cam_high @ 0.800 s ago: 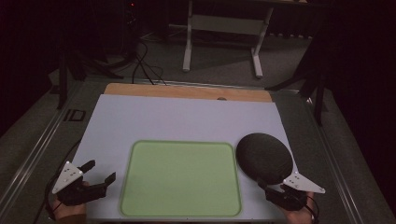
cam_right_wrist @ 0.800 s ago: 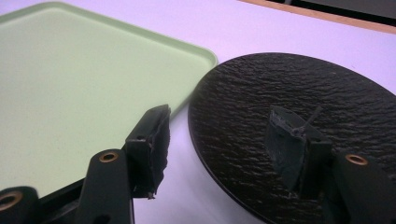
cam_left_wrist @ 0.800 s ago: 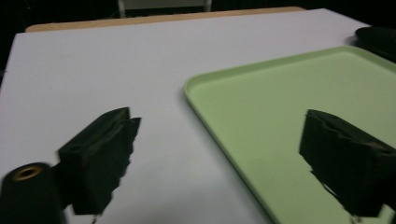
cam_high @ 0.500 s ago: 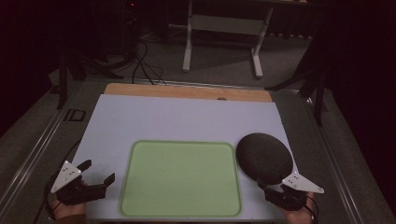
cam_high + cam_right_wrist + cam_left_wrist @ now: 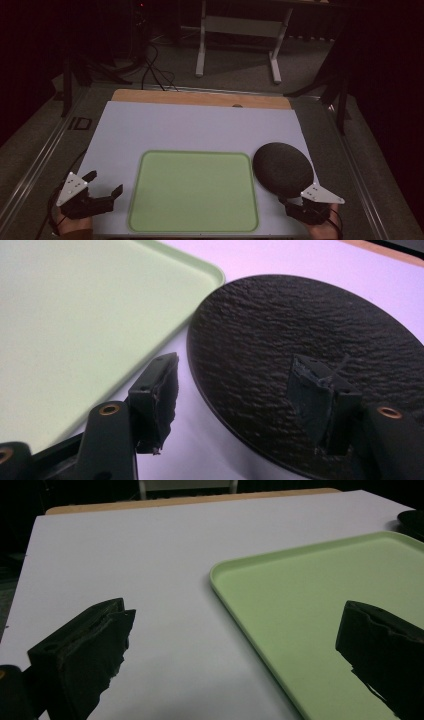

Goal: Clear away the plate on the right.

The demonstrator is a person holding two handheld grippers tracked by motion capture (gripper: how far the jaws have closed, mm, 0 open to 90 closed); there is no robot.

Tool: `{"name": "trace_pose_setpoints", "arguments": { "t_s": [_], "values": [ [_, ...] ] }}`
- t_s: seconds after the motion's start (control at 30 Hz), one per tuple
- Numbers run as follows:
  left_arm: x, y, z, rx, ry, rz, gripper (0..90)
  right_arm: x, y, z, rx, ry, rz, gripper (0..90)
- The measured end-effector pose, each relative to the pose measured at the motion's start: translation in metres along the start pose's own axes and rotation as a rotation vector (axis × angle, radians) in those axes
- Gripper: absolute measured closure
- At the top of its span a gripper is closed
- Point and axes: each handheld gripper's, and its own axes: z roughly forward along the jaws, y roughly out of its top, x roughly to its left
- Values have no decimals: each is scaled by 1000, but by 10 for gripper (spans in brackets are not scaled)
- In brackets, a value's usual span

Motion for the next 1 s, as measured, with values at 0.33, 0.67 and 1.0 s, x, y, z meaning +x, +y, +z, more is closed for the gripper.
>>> {"name": "trace_pose_setpoints", "arguments": {
  "t_s": [0.33,0.67,1.0],
  "values": [
    [0,-1,2,4,-10,-10,8,-10,-7,0,54,44,-37,458],
    [0,-2,2,-3,-22,-29,8,-12,-7,3,123,59,-110,604],
    [-1,-2,3,0,-32,-37,8,-12,-13,4,185,39,-174,672]
  ]
}}
